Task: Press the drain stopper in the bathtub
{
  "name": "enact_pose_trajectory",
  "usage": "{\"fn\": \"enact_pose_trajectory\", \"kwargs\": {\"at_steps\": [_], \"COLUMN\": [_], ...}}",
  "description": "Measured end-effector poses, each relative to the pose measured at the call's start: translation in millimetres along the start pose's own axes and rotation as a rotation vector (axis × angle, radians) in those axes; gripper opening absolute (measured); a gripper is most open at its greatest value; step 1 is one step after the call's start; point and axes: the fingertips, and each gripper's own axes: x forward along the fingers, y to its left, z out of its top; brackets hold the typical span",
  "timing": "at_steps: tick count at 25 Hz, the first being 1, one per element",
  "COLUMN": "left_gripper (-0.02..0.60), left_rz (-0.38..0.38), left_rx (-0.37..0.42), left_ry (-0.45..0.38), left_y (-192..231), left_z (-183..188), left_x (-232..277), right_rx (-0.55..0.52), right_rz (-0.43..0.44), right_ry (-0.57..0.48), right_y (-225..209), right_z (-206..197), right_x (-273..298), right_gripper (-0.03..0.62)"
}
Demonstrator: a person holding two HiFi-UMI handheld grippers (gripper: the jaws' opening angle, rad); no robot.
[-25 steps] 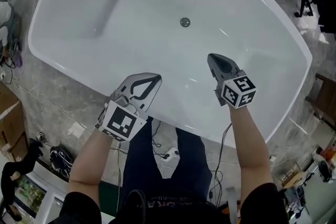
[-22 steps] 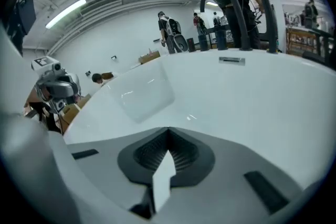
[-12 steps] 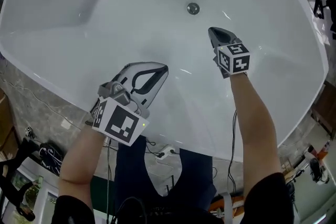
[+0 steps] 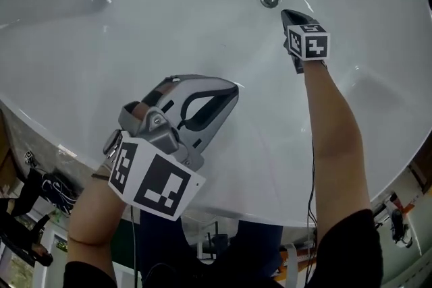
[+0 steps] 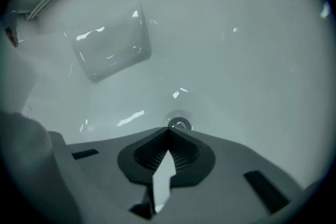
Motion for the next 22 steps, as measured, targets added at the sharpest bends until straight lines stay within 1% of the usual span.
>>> {"fn": "enact_pose_trajectory", "kwargs": {"at_steps": [3,6,8,12,15,16,19,22], "left_gripper": [0.006,0.006,0.006,0.006,0.006,0.006,0.006,0.006], "left_rz": [-0.014,-0.003,0.008,0.022,0.022,0.021,0.002,-0.003], "left_rx": [0.013,0.006,-0.03,-0.084,-0.148,-0.166,-0.202,-0.264], "left_ry": [0.024,0.045,0.039,0.033,0.025,0.029,0.076,0.089], "left_y": [-3.1,-1.0,3.8,13.9,20.1,21.9,24.7,27.3], "left_z": [-3.2,-9.6,-9.8,-7.3,-9.9,-12.0,-21.1,-25.5], "left_x": [4.0,5.5,5.0,1.5,-1.6,-2.2,-4.2,-6.1], "right_rx": [0.001,-0.06,-0.084,-0.1,-0.107,-0.106,-0.118,-0.11], "right_rz": [0.001,0.003,-0.005,-0.008,-0.011,-0.012,-0.008,-0.014], "right_ry": [0.016,0.06,0.08,0.094,0.103,0.104,0.124,0.141], "right_y": [-4.7,-3.1,-8.0,-14.1,-14.1,-14.2,-12.5,-13.2], "right_z": [-3.4,-11.0,-14.9,-15.3,-14.1,-13.4,-15.1,-15.4], "right_x": [35.1,65.1,77.1,95.5,107.7,110.8,118.3,121.9], "right_gripper": [0.011,0.011,0.011,0.011,0.011,0.011,0.011,0.011]}}
